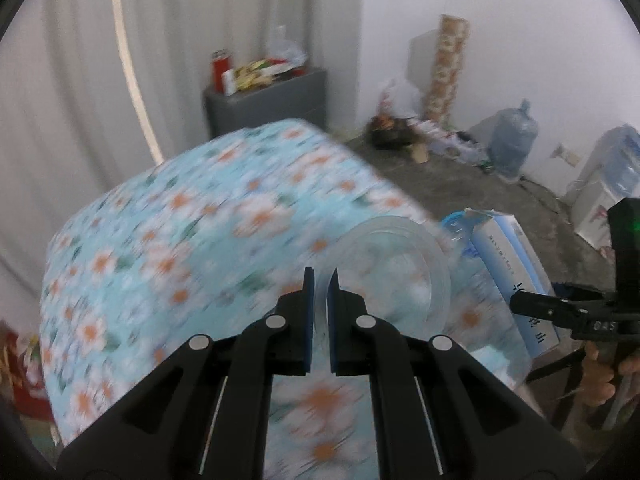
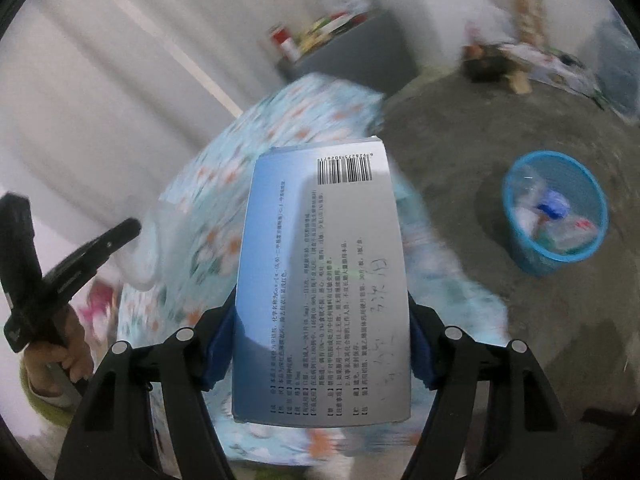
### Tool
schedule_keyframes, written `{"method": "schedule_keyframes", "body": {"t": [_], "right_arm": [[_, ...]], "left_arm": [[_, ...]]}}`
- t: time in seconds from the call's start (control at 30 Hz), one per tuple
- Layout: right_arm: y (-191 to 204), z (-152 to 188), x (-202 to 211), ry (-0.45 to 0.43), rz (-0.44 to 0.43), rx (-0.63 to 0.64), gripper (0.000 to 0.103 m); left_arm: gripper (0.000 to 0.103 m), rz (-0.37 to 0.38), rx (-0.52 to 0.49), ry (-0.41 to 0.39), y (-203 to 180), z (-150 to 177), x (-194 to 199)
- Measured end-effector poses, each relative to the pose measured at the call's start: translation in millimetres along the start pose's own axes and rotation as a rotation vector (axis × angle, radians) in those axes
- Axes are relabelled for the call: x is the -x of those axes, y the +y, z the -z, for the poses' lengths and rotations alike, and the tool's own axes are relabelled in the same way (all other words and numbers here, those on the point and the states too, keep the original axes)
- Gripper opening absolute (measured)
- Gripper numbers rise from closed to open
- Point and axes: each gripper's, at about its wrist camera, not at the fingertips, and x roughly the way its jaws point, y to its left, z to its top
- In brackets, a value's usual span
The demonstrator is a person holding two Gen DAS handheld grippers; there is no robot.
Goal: Collect trash
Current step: 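Lift the clear cup with the left gripper while the right carries the box toward the wastebasket, then open both grippers over the blue wastebasket to drop the cup and box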
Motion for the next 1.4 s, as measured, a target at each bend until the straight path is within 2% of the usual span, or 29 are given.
{"method": "schedule_keyframes", "body": {"t": [0.17,0.27,0.37,0.47,0.53,0.63,0.87,1.0,1.07,1.1,1.17,1.23,1.3,1.4], "right_arm": [[-80,-10,37,-0.093,0.087,-0.175,0.069],[-132,-11,49,-0.135,0.159,-0.285,0.069],[-182,-10,51,-0.158,0.202,-0.395,0.069],[-227,-10,45,-0.166,0.218,-0.493,0.069],[-257,-13,37,-0.161,0.21,-0.545,0.069],[-289,-23,17,-0.143,0.189,-0.587,0.069],[-349,-56,-37,-0.087,0.12,-0.63,0.069],[-380,-83,-76,-0.022,0.063,-0.621,0.07],[-395,-94,-100,0.021,0.072,-0.612,0.071],[-404,-97,-113,0.041,0.096,-0.613,0.079],[-420,-94,-128,0.072,0.147,-0.629,0.08],[-432,-86,-132,0.065,0.178,-0.677,0.08],[-438,-77,-124,0.02,0.174,-0.727,0.08],[-434,-72,-104,-0.047,0.185,-0.729,0.08]], "left_arm": [[0.004,0.102,-0.11,0.005,-66,-41,-31],[0.004,0.187,-0.17,0.068,-114,-71,-73],[0.004,0.23,-0.246,0.154,-161,-88,-121],[0.004,0.256,-0.3,0.26,-199,-95,-170],[0.004,0.259,-0.316,0.358,-225,-94,-215],[0.004,0.261,-0.321,0.475,-253,-87,-273],[0.004,0.252,-0.312,0.68,-300,-64,-376],[0.006,0.232,-0.315,0.716,-320,-52,-415],[0.028,0.227,-0.308,0.713,-328,-49,-426],[0.046,0.226,-0.293,0.702,-329,-49,-432],[0.048,0.225,-0.278,0.685,-332,-49,-441],[0.051,0.232,-0.256,0.684,-334,-48,-444],[0.051,0.242,-0.232,0.682,-334,-49,-443],[0.053,0.258,-0.223,0.661,-332,-55,-434]]}}
